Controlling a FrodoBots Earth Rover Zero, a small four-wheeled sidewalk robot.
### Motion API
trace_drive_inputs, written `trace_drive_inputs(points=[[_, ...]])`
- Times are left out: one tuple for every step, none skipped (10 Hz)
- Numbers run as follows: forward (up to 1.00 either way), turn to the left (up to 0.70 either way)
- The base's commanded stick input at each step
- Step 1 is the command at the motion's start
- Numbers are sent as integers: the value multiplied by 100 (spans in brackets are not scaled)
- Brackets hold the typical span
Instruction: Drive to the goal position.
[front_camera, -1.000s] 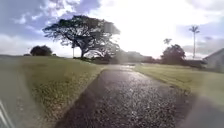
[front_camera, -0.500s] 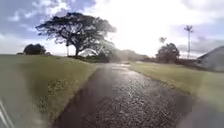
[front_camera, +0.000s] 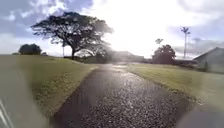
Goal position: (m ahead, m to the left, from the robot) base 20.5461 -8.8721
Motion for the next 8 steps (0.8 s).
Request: trace_drive_inputs(points=[[60, 0], [60, 0], [60, 0], [60, 0], [60, 0], [60, 0], [60, 0], [60, 0]])
